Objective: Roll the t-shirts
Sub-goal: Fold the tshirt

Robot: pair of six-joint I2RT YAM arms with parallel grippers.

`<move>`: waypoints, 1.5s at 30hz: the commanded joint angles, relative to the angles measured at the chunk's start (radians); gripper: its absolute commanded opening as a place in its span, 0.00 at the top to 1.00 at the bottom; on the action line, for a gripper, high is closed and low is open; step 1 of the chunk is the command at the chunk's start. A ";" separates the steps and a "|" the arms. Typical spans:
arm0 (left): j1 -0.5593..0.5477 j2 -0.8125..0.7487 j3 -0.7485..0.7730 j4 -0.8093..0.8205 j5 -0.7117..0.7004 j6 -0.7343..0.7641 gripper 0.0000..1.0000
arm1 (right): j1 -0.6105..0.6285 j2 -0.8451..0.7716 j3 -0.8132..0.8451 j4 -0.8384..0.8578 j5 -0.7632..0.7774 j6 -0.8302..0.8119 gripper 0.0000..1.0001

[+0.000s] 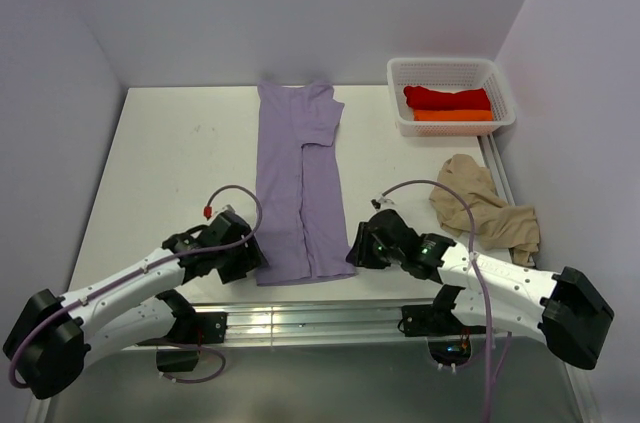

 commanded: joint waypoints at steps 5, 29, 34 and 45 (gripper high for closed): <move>-0.008 -0.099 -0.065 -0.004 -0.023 -0.059 0.37 | -0.053 -0.018 0.023 0.000 -0.009 -0.069 0.69; -0.020 -0.070 -0.100 0.017 0.005 -0.046 0.64 | 0.009 0.128 -0.043 0.131 -0.101 -0.034 0.73; -0.020 -0.097 -0.099 -0.023 -0.006 -0.048 0.64 | 0.010 0.073 -0.037 0.083 -0.066 -0.026 0.55; -0.021 -0.084 -0.126 0.014 0.017 -0.039 0.58 | 0.013 0.119 -0.046 0.115 -0.109 -0.033 0.55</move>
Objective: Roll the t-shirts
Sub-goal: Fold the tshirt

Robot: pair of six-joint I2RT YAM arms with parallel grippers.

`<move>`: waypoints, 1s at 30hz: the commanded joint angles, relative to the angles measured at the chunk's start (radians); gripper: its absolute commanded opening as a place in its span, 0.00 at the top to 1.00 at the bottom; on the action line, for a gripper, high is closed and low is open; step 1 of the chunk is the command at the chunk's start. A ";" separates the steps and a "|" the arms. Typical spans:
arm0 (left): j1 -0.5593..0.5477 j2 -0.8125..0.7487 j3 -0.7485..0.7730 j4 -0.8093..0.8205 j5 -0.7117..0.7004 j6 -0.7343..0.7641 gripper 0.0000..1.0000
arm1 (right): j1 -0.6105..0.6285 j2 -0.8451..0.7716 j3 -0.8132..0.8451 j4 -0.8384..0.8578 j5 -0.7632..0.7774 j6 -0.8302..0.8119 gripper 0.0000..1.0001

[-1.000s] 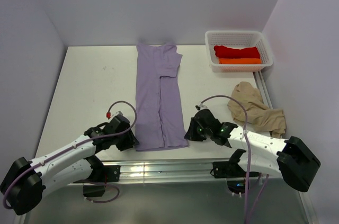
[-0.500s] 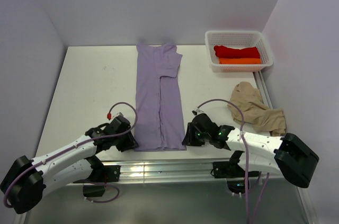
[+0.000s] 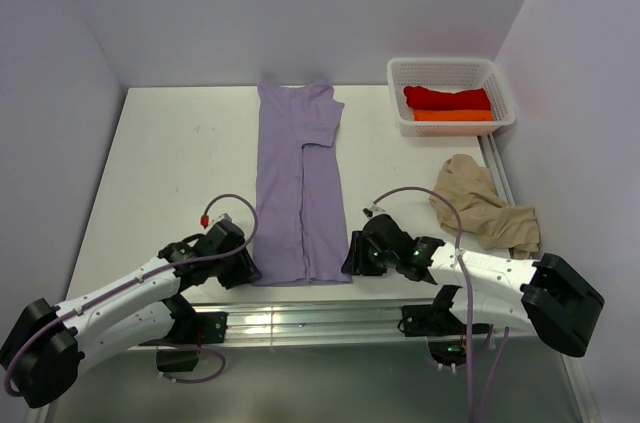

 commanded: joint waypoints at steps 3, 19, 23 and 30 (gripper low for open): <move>-0.006 0.009 -0.042 0.042 0.010 0.001 0.62 | 0.021 0.040 0.023 -0.006 -0.014 -0.009 0.55; -0.008 0.015 0.030 -0.004 0.012 0.016 1.00 | 0.068 0.019 0.115 -0.123 0.022 -0.013 1.00; -0.007 0.045 0.076 0.004 0.012 0.021 1.00 | 0.061 0.054 0.194 -0.164 0.021 -0.049 1.00; 0.001 0.107 0.201 -0.023 -0.010 0.044 1.00 | 0.023 0.080 0.300 -0.209 0.013 -0.117 1.00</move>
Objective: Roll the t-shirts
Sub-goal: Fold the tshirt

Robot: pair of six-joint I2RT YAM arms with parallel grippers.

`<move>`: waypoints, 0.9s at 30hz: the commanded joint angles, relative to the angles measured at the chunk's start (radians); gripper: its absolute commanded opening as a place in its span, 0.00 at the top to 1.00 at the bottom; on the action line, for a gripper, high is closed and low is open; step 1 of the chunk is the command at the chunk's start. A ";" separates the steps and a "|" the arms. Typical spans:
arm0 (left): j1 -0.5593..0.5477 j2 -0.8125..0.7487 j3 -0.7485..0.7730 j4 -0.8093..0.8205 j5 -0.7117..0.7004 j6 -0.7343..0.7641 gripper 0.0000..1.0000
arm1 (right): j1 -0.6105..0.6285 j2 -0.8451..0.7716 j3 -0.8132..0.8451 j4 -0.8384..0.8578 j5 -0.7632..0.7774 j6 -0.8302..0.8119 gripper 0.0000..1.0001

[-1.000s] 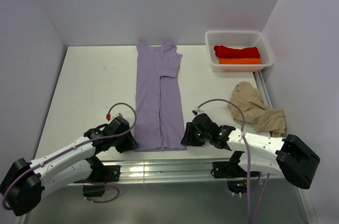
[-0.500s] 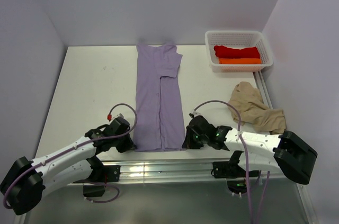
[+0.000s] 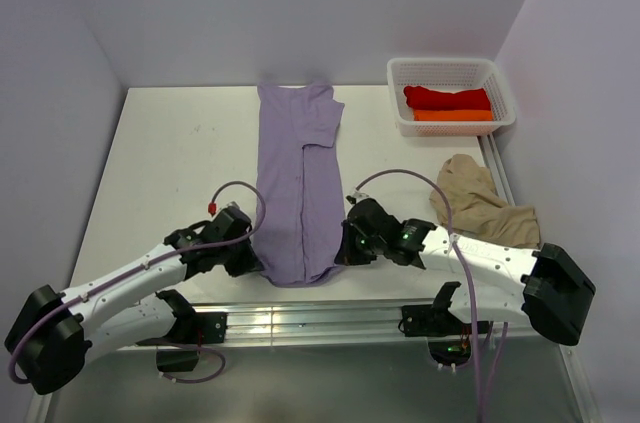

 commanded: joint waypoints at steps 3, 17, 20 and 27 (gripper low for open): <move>0.037 0.037 0.146 -0.023 -0.043 0.069 1.00 | -0.065 0.013 0.115 -0.055 0.004 -0.092 1.00; 0.286 0.161 0.328 0.021 -0.023 0.247 1.00 | -0.245 0.182 0.296 -0.033 -0.077 -0.206 1.00; 0.306 0.209 0.360 0.038 -0.035 0.267 1.00 | -0.278 0.222 0.334 -0.032 -0.092 -0.221 1.00; 0.329 0.316 0.411 0.118 -0.045 0.289 1.00 | -0.323 0.321 0.434 -0.047 -0.102 -0.250 1.00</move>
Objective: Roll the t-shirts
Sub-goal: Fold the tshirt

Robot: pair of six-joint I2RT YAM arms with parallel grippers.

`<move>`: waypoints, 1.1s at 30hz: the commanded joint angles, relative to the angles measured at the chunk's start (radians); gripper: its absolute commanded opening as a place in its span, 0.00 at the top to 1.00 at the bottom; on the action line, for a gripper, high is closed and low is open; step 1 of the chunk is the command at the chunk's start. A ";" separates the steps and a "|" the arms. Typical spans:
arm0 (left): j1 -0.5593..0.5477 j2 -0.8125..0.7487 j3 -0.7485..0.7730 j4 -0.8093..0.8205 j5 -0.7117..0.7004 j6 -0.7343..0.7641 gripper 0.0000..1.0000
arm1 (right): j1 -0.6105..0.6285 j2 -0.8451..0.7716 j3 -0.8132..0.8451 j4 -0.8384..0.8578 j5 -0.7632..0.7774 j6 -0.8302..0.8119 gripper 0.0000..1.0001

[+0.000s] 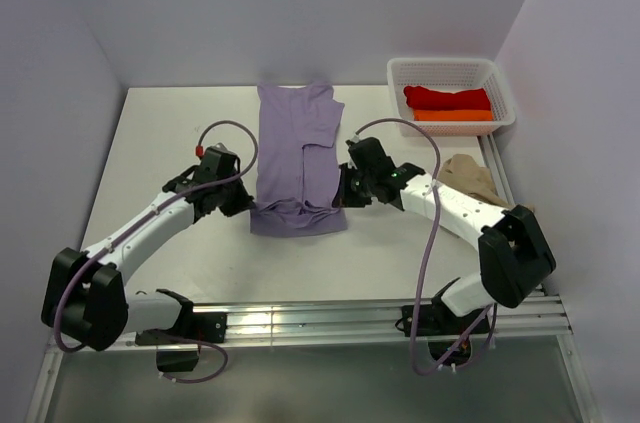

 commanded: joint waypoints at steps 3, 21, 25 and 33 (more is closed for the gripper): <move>0.021 0.076 0.085 0.090 -0.019 0.048 1.00 | -0.038 0.069 0.093 0.007 -0.024 -0.046 1.00; 0.070 0.204 0.179 0.144 -0.014 0.069 1.00 | -0.110 0.215 0.236 -0.013 -0.047 -0.083 1.00; 0.083 0.224 0.196 0.150 -0.006 0.071 0.99 | -0.122 0.230 0.250 -0.002 -0.052 -0.083 1.00; 0.101 0.284 0.191 0.207 0.017 0.068 1.00 | -0.136 0.284 0.288 -0.001 -0.056 -0.083 1.00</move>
